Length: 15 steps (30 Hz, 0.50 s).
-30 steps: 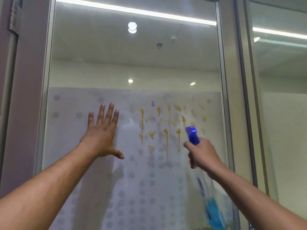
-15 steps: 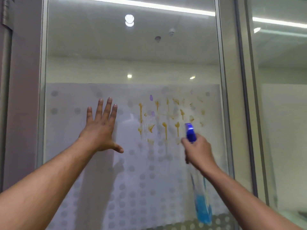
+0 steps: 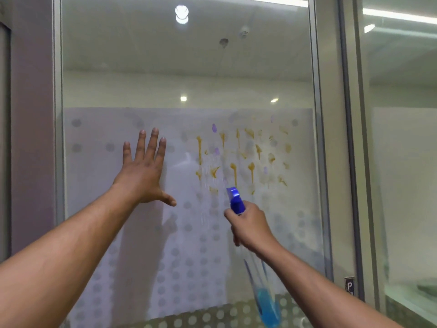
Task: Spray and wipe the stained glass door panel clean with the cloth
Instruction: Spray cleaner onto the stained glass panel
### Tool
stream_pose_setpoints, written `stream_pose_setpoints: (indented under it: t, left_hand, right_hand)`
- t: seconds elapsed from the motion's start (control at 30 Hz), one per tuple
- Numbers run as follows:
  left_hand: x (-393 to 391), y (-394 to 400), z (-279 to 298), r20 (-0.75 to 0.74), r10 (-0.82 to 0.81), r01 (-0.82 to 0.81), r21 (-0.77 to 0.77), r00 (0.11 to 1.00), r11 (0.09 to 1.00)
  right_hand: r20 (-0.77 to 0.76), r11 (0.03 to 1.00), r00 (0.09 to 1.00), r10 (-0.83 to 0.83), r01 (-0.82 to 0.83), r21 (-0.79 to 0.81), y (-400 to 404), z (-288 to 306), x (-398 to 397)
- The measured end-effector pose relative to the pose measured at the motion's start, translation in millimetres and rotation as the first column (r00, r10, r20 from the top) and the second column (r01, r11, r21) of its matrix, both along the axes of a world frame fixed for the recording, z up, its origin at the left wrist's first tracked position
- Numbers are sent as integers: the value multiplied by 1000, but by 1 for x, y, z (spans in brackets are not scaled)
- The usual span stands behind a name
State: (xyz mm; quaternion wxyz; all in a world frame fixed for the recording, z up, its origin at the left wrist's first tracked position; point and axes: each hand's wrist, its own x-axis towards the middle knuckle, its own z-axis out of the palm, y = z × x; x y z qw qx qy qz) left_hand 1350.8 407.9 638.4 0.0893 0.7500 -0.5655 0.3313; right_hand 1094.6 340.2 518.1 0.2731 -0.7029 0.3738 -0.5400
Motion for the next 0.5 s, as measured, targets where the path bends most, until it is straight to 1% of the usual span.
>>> stream_pose_setpoints:
  t: [0.2, 0.27, 0.33, 0.4, 0.47, 0.5]
  left_hand:
    - [2, -3, -3, 45, 21, -20, -35, 999, 999]
    - [0, -2, -2, 73, 44, -40, -46, 996, 998]
    - [-3, -1, -3, 104, 43, -36, -76, 994, 997]
    - [-11, 0, -8, 90, -42, 53, -126, 995, 991]
    - [-30, 1, -24, 35, -237, 239, -225, 971, 945]
    - [-45, 2, -36, 0, -367, 350, -293, 930, 889]
  right_hand:
    - [26, 992, 993, 114, -115, 58, 9, -2, 15]
    - [60, 991, 991, 117, -120, 55, 7, -3, 12]
    - [134, 989, 983, 128, -137, 63, 5, -6, 5]
    - [226, 983, 964, 138, -161, 89, 5, -11, -5]
    - [295, 980, 947, 130, -167, 103, 6, -17, -19]
    - [323, 979, 937, 129, -171, 107, 7, -21, -27]
